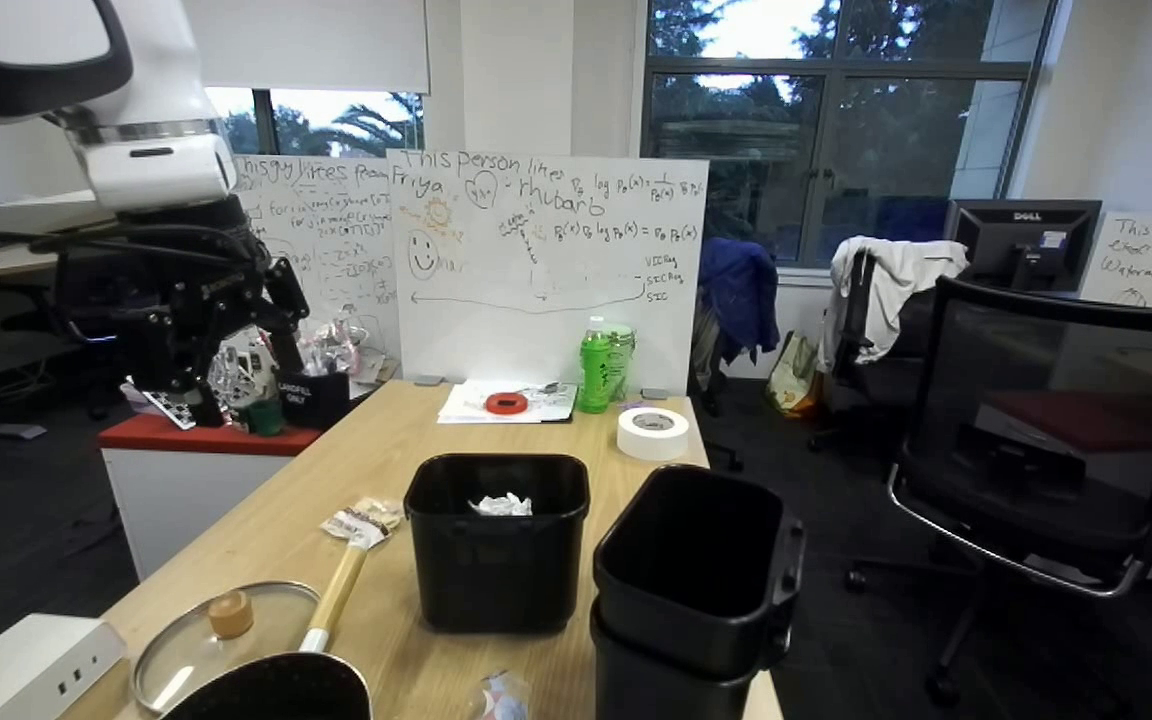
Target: Stack the lone bin with the rest of the bins
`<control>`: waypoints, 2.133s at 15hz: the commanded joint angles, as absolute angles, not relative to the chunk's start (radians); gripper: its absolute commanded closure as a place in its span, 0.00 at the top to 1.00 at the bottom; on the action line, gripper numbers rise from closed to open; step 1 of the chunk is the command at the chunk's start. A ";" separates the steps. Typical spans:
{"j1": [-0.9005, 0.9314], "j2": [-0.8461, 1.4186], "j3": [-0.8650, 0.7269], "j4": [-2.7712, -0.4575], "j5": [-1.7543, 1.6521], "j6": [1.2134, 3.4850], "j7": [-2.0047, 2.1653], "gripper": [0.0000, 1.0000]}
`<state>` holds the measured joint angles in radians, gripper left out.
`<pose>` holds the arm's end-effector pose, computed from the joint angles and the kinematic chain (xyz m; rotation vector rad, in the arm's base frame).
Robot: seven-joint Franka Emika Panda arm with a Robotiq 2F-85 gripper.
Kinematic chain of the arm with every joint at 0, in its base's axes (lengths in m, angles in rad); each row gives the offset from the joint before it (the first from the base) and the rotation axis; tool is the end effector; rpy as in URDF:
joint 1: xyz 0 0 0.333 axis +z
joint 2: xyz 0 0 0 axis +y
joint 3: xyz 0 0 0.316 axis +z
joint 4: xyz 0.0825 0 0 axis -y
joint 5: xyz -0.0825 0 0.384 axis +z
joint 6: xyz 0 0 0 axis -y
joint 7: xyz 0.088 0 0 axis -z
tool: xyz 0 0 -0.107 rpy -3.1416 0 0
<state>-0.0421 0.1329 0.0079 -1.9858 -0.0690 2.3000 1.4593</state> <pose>0.5999 -0.0221 0.4163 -2.2828 2.0272 -0.2645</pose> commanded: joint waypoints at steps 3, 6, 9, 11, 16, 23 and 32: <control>-0.042 0.200 -0.050 -1.933 -0.041 2.293 1.436 1.00; -0.051 0.284 -0.085 -1.868 -0.021 2.294 1.436 1.00; -0.058 0.370 -0.110 -1.799 0.014 2.277 1.431 1.00; -0.060 0.416 -0.123 -1.765 0.032 2.269 1.431 1.00; -0.049 0.505 -0.161 -1.696 0.033 2.273 1.483 1.00; -0.034 0.589 -0.192 -1.626 0.010 2.294 1.545 1.00; -0.025 0.633 -0.197 -1.581 0.003 2.304 1.599 1.00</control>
